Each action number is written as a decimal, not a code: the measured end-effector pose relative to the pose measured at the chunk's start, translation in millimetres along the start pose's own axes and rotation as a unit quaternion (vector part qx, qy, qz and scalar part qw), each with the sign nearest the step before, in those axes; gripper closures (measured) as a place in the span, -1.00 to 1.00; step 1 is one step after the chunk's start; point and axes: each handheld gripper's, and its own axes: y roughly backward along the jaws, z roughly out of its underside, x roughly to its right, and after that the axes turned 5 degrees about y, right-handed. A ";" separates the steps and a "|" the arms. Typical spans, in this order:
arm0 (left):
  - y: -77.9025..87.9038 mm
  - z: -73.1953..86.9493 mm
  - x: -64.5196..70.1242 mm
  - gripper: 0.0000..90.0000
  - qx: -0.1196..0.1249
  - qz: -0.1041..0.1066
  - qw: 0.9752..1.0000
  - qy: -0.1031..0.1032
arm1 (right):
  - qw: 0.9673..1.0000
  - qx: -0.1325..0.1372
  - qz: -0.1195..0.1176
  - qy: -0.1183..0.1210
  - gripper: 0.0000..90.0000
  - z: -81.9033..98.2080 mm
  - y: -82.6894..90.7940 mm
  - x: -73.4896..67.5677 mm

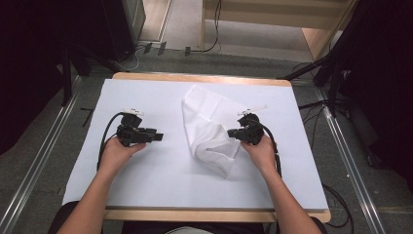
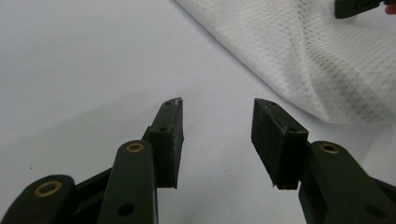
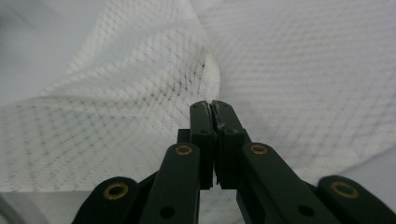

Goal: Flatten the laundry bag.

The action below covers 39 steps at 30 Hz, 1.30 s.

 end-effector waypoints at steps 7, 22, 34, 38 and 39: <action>6.6 1.9 -4.4 0.21 0.008 -0.005 1.000 0.007 | 0.999 0.026 -0.033 0.026 0.99 -14.1 6.8 -22.8; 21.1 10.5 -14.9 0.21 0.018 -0.023 0.999 0.023 | 0.992 0.041 -0.089 0.083 0.99 -38.4 -6.8 -74.3; 36.1 23.8 -21.9 0.20 0.028 -0.037 0.998 0.041 | 0.986 0.039 -0.119 0.112 0.98 -56.7 -27.9 -104.7; 39.8 27.5 -24.3 0.20 0.030 -0.041 0.998 0.047 | 0.984 0.036 -0.127 0.122 0.98 -60.9 -34.5 -115.4; 40.3 28.3 -24.9 0.20 0.032 -0.040 0.997 0.049 | 0.983 0.034 -0.129 0.124 0.97 -61.8 -35.5 -117.6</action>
